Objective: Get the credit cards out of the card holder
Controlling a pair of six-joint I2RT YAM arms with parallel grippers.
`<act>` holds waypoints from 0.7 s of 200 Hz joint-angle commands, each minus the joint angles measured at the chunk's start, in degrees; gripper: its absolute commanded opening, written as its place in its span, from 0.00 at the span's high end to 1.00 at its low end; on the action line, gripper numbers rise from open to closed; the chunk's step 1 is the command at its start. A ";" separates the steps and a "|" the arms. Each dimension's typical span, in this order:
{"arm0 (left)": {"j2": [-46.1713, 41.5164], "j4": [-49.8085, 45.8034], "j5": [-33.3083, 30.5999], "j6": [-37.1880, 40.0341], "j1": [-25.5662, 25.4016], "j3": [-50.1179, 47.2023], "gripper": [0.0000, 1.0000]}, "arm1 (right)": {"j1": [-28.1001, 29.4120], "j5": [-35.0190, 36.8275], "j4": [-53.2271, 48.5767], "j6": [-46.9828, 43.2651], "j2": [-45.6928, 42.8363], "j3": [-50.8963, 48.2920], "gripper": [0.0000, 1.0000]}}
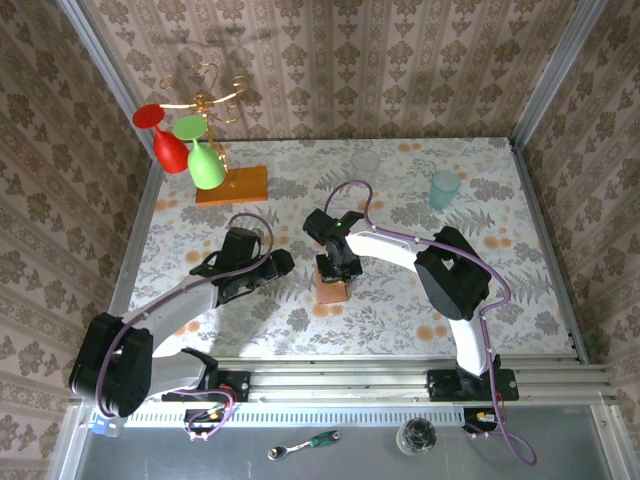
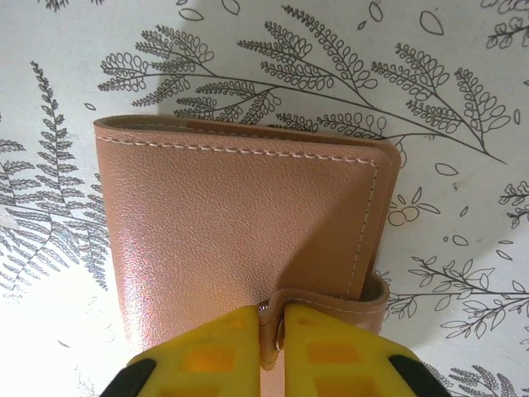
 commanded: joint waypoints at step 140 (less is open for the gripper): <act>2.56 1.31 -0.40 -0.52 -3.63 2.57 0.30 | -1.60 5.28 -2.92 -0.49 -6.40 -1.36 0.75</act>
